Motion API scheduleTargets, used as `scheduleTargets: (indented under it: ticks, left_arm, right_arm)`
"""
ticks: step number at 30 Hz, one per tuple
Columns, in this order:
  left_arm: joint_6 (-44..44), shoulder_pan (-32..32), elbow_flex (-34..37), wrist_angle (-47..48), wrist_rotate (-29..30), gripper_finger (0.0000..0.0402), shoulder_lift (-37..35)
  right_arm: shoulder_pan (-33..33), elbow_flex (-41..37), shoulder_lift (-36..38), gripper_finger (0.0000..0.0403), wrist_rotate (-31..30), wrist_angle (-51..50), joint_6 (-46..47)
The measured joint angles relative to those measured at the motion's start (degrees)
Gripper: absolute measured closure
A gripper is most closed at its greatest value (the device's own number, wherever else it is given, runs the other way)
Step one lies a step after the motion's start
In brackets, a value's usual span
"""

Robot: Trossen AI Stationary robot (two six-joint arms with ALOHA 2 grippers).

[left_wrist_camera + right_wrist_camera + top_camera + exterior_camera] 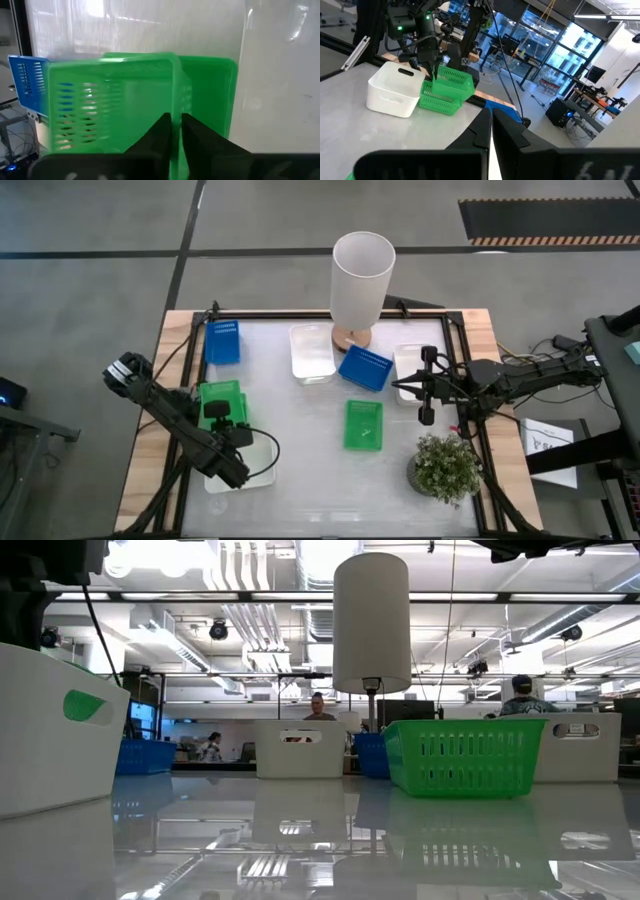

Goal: Stack baskets by color
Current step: Stack the top green bin on top of the left green bin on the table

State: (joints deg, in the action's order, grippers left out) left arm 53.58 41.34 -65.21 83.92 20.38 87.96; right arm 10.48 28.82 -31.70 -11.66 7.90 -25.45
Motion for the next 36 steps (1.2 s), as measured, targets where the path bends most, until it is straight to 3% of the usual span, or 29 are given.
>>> scheduleTargets:
  ticks: [11,19,24,26,29,34,36]
  left_arm:
    - [0.0,0.0,0.1,0.1,1.3,0.0304,0.0]
    - [-0.2,0.0,-3.3,0.1,-2.3,0.0299,0.0]
    - [1.5,-0.1,-7.4,-0.3,-0.3,0.0302,-1.1]
    - [5.5,-0.5,-7.7,-0.9,3.2,0.0307,-2.4]
    - [19.3,-2.6,-6.1,-0.6,8.8,0.0316,-6.2]
    - [46.5,-8.3,-0.8,-1.2,8.8,0.0329,-11.7]
    - [48.8,-10.3,1.1,-3.5,7.0,0.0330,-12.2]
  right_arm:
    - [0.0,0.0,0.0,0.0394,-0.1,-0.7,-0.1]
    - [0.0,0.0,0.0,0.0394,-0.3,-0.7,-0.2]
    - [0.0,0.0,0.0,0.0394,-0.3,-0.7,-0.3]
    - [0.0,0.0,0.0,0.0394,-0.3,-0.7,-0.3]
    - [0.0,0.0,0.0,0.0394,-0.3,-0.7,-0.6]
    - [0.0,0.0,0.0,0.0394,-0.3,-0.7,-0.7]
    - [0.0,0.0,0.0,0.0394,-0.3,-0.8,-0.8]
